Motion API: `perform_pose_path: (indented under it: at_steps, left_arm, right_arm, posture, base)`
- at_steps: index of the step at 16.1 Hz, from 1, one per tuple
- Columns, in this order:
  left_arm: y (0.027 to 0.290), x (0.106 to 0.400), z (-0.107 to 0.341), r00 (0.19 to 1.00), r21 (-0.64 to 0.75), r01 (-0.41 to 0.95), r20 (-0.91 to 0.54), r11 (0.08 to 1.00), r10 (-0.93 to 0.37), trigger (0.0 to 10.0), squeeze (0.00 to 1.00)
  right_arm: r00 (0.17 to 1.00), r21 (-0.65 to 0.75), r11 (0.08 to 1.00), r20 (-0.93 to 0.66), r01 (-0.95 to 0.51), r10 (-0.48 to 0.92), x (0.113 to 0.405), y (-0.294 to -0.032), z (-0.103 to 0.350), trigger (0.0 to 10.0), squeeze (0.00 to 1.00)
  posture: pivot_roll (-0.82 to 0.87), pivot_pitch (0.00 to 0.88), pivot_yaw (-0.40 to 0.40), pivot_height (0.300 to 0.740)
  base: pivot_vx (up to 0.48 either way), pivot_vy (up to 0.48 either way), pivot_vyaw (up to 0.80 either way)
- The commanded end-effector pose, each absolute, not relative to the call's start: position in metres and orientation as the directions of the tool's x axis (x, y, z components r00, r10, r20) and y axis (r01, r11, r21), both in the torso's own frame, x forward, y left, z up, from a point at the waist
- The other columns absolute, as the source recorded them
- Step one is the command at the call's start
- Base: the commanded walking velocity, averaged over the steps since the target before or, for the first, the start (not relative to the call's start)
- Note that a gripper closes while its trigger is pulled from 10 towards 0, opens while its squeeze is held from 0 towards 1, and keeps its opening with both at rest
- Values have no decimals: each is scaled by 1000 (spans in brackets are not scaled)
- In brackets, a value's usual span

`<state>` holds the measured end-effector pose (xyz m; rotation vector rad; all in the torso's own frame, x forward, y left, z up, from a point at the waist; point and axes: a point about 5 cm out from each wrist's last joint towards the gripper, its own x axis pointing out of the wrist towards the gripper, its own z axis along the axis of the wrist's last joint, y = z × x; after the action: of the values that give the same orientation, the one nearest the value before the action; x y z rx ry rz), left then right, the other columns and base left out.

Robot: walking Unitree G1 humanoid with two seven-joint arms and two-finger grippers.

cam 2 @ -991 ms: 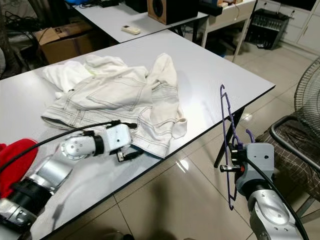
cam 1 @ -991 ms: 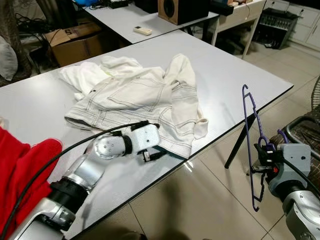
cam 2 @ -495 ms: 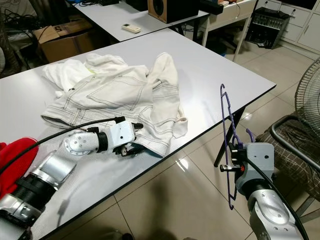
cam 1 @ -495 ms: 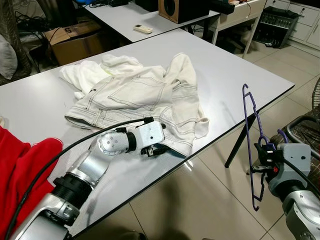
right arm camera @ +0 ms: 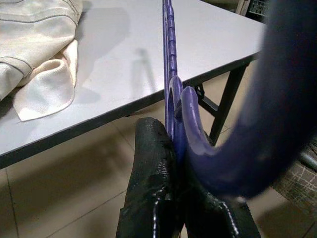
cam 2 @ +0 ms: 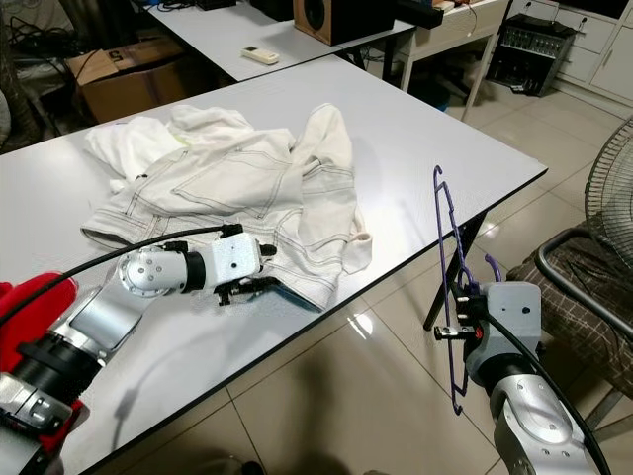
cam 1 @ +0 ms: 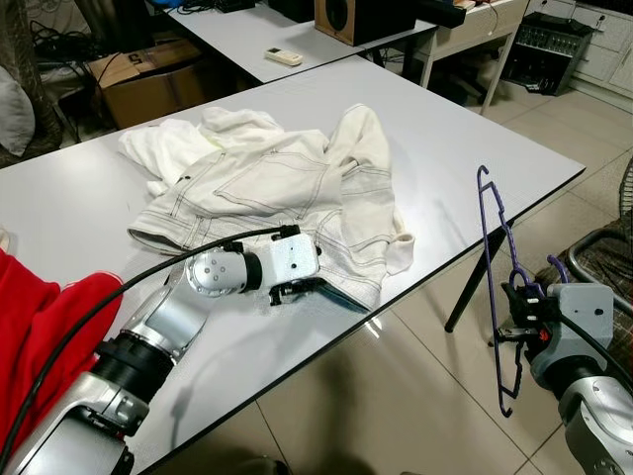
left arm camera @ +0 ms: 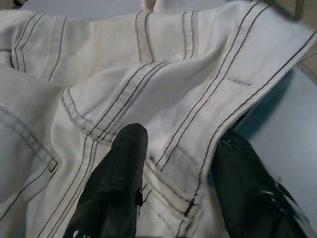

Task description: Hang hanger

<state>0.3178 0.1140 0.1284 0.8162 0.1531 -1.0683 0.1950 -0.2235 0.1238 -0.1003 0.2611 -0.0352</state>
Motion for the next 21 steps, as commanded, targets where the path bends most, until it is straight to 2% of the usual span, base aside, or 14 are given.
perform_pose_path:
  at_steps: [1, 2, 3, 9, 11, 12, 13, 14, 15, 16, 18, 19, 20, 21]
  left_arm:
    - [117, 326, 138, 555, 568, 783, -452, 254, -698, 863, 0]
    - [118, 328, 139, 578, 582, 765, -432, 275, -693, 706, 0]
    - [119, 329, 136, 587, 603, 753, -438, 262, -681, 1333, 0]
    - [132, 327, 127, 609, 670, 718, -472, 190, -637, 2980, 0]
    - [139, 324, 122, 603, 670, 725, -505, 159, -618, 4863, 0]
    - [144, 323, 117, 611, 673, 724, -521, 154, -596, 7373, 0]
    - [145, 323, 116, 612, 673, 724, -526, 152, -590, 7373, 0]
    - [149, 322, 113, 622, 674, 722, -536, 155, -571, 8353, 0]
    - [150, 323, 113, 628, 672, 721, -534, 166, -567, 8078, 0]
    - [150, 323, 114, 636, 664, 721, -521, 198, -569, 4902, 0]
    - [147, 328, 126, 664, 623, 710, -435, 329, -608, 0, 0]
    - [142, 335, 142, 697, 607, 676, -345, 417, -629, 0, 0]
    - [142, 335, 142, 697, 607, 676, -345, 417, -629, 0, 0]
    - [136, 346, 165, 746, 579, 617, -215, 532, -630, 0, 0]
  right_arm:
    - [970, -106, 994, -239, 21, -46, 197, -223, 126, 10000, 0]
    - [970, -104, 994, -238, 23, -47, 197, -222, 125, 10000, 0]
    - [970, -101, 995, -238, 24, -48, 196, -222, 125, 10000, 0]
    - [971, -99, 995, -233, 35, -57, 196, -221, 124, 10000, 0]
    - [971, -98, 994, -233, 38, -60, 195, -221, 123, 10000, 0]
    - [971, -96, 995, -232, 39, -61, 196, -220, 123, 10000, 0]
    - [971, -95, 995, -231, 39, -60, 196, -220, 123, 10000, 0]
    - [972, -91, 995, -228, 39, -59, 196, -220, 123, 10000, 0]
    - [972, -90, 995, -228, 38, -58, 196, -220, 123, 10000, 0]
    - [972, -89, 995, -228, 38, -57, 197, -219, 123, 10000, 0]
    - [974, -76, 997, -224, -6, -11, 197, -216, 124, 10000, 0]
    - [971, -63, 985, -189, -161, 147, 194, -205, 133, 10000, 0]
    - [971, -63, 985, -189, -161, 147, 194, -205, 133, 10000, 0]
    - [936, -25, 943, -134, -333, 327, 189, -192, 150, 10000, 0]
  posture:
    - [-81, 35, 60, 740]
    - [-80, 35, 61, 740]
    - [-79, 35, 64, 740]
    - [-77, 30, 68, 740]
    - [-76, 28, 70, 740]
    - [-76, 27, 70, 740]
    - [-76, 27, 70, 740]
    - [-76, 27, 70, 740]
    - [-76, 27, 70, 740]
    - [-72, 28, 69, 740]
    - [-63, 30, 67, 740]
    - [-60, 29, 70, 740]
    - [-60, 29, 70, 740]
    - [-63, 27, 74, 740]
  base:
    - [0, 0, 0]
    - [0, 0, 0]
    - [0, 0, 0]
    - [0, 0, 0]
    - [0, 0, 0]
    - [0, 0, 0]
    - [0, 0, 0]
    - [0, 0, 0]
    - [0, 0, 0]
    - [0, 0, 0]
    - [0, 0, 0]
    - [0, 0, 0]
    - [0, 0, 0]
    - [0, 0, 0]
